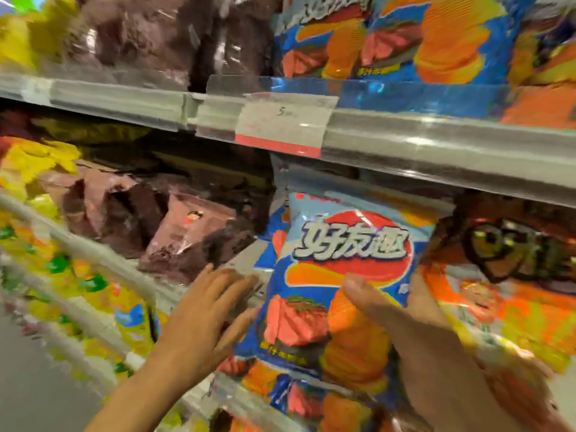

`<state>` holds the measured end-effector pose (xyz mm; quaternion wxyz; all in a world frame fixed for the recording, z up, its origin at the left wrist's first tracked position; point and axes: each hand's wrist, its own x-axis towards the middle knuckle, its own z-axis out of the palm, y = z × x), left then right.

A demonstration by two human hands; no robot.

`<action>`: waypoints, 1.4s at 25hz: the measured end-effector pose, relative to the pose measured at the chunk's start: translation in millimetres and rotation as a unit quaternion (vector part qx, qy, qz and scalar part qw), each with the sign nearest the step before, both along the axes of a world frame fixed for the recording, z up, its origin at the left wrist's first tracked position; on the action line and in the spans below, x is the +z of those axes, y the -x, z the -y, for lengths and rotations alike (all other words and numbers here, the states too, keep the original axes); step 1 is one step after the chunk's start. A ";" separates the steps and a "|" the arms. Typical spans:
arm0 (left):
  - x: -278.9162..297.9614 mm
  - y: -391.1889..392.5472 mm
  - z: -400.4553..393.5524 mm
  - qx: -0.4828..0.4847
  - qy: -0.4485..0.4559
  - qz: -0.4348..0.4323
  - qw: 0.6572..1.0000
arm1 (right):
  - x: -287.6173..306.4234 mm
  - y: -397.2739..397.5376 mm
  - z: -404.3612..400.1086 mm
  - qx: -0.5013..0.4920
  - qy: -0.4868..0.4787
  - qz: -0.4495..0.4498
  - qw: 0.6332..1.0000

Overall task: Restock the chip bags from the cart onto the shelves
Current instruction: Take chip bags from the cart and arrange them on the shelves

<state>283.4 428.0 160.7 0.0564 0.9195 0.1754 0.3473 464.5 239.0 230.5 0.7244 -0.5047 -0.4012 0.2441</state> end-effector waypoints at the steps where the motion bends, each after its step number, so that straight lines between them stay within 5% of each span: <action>1: -1.8 -1.9 -7.3 -0.028 0.048 0.058 0.997 | -0.9 -0.2 -6.5 0.004 0.004 0.004 1.000; 4: 5.9 -2.4 -33.3 -0.070 0.275 0.225 0.932 | 6.9 2.8 -41.4 -0.059 0.019 0.018 0.998; 6: 12.9 -3.5 -46.7 -0.111 0.382 0.252 0.882 | 16.5 9.5 -68.6 -0.090 0.009 0.008 0.996; 15: 34.9 -9.3 -67.1 -0.244 0.398 0.145 0.872 | 19.5 30.5 -122.7 -0.201 0.048 0.028 0.978; 22: 35.4 -8.5 -70.3 -0.217 0.394 0.059 0.891 | 9.0 52.1 -99.2 -0.309 0.143 0.168 0.925; 30: 44.6 -10.9 -62.0 -0.176 0.392 -0.003 0.903 | 8.4 52.5 -86.8 -0.293 0.179 0.138 0.929; 32: 38.2 -9.8 -58.6 -0.125 0.285 0.033 0.950 | 5.9 50.8 -76.2 -0.341 0.176 0.208 0.900; 35: 30.7 -10.0 -28.5 -0.123 0.046 0.199 0.971 | -2.9 40.6 -33.9 -0.545 0.194 0.359 0.732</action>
